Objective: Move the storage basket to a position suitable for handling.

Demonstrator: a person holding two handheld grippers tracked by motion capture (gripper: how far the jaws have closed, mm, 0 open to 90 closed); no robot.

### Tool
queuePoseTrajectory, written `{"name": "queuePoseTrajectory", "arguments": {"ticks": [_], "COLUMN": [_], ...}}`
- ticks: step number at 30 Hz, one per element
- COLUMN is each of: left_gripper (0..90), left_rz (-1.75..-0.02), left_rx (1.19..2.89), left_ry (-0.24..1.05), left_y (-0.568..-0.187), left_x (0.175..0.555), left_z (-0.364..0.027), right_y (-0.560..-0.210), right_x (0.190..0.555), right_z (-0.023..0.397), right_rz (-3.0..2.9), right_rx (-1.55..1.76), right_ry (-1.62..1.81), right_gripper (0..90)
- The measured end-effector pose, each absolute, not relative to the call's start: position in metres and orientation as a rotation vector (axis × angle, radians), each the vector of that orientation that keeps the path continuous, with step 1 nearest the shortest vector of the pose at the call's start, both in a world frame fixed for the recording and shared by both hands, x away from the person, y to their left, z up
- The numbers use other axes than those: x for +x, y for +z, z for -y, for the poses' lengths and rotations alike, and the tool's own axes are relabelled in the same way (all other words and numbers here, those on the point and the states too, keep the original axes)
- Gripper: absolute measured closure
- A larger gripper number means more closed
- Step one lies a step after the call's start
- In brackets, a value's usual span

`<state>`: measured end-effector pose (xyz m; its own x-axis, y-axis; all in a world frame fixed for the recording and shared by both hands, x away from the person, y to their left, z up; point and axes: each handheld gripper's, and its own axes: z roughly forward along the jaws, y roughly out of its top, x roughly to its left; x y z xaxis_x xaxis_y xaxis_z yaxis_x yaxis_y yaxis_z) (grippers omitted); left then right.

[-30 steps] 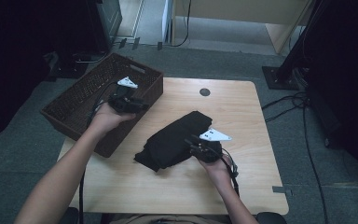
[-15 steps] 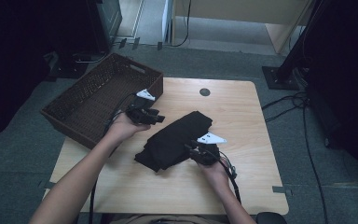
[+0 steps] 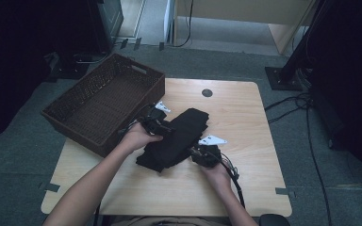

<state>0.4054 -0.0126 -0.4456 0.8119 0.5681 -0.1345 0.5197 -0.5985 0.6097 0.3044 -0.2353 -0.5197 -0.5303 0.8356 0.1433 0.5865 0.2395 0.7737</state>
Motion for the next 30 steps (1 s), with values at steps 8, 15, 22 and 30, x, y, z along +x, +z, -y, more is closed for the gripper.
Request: {"name": "queuePoseTrajectory", "arguments": {"ticks": [8,15,22,30], "left_gripper": [51.6,48.3,38.6,32.7], "left_rz": [-0.822,-0.829,-0.832,-0.836], "left_rx": [2.316,2.319,2.343,2.346], "left_ry": [0.079,0.078,0.068,0.035], "left_y": [-0.452,-0.459,-0.468,-0.474], "left_x": [0.410,0.415,0.418,0.419], "left_z": [0.008,0.007,0.010,0.015], "right_y": [-0.484,-0.486,-0.503,-0.509], "right_x": [0.295,0.305,0.314,0.312], "right_z": [0.241,0.224,0.219,0.220], "right_rz": [-2.135,-2.164,-2.203,-2.191], "right_rx": [1.288,1.241,1.227,1.208], "right_ry": [1.287,1.262,1.224,1.238], "right_gripper": [68.0,65.8,66.2,66.2]}}
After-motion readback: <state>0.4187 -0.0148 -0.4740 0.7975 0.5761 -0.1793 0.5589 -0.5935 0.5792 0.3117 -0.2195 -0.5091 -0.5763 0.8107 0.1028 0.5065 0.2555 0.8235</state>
